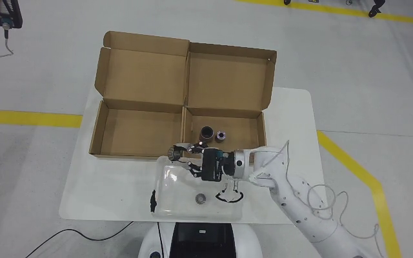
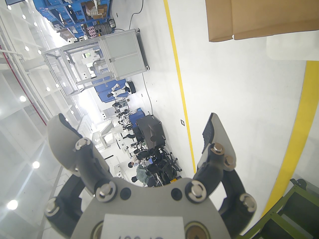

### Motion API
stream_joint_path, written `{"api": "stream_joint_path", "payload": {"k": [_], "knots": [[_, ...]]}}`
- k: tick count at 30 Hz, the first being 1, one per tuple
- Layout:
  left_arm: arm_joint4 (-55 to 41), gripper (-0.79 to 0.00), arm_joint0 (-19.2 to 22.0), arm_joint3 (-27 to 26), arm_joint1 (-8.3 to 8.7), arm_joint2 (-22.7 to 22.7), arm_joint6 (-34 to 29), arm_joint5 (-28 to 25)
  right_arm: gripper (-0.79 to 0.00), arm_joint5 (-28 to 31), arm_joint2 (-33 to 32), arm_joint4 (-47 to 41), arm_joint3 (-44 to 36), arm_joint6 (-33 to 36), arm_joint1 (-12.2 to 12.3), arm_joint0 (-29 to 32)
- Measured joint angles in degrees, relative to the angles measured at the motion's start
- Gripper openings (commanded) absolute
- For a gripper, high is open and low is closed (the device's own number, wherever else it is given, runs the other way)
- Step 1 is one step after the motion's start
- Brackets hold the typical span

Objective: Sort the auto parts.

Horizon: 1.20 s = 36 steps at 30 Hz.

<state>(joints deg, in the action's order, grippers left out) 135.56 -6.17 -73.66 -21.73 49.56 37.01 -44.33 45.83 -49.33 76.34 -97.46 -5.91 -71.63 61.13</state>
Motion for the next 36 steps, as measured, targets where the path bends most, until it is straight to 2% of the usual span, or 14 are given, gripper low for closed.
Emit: {"api": "stream_joint_path", "payload": {"k": [12, 15, 26, 30, 36], "knots": [[0.0, 0.0, 0.0, 0.0, 0.0, 0.0, 0.0, 0.0, -0.785, -1.6, -2.1, -5.9, 0.1, -9.4, -1.0, -4.5], [0.0, 0.0, 0.0, 0.0, 0.0, 0.0, 0.0, 0.0, -0.785, -0.8, -3.6, -7.1, 0.5, -14.0, -0.8, -3.3], [0.0, 0.0, 0.0, 0.0, 0.0, 0.0, 0.0, 0.0, -0.785, -1.4, -7.7, -3.2, -1.5, -26.0, 0.0, 2.7], [0.0, 0.0, 0.0, 0.0, 0.0, 0.0, 0.0, 0.0, -0.785, 0.1, -9.8, -1.8, -1.2, -31.9, 0.5, 4.9], [0.0, 0.0, 0.0, 0.0, 0.0, 0.0, 0.0, 0.0, -0.785, 1.2, -11.7, 0.7, -1.5, -37.1, 1.0, 6.9]]}}
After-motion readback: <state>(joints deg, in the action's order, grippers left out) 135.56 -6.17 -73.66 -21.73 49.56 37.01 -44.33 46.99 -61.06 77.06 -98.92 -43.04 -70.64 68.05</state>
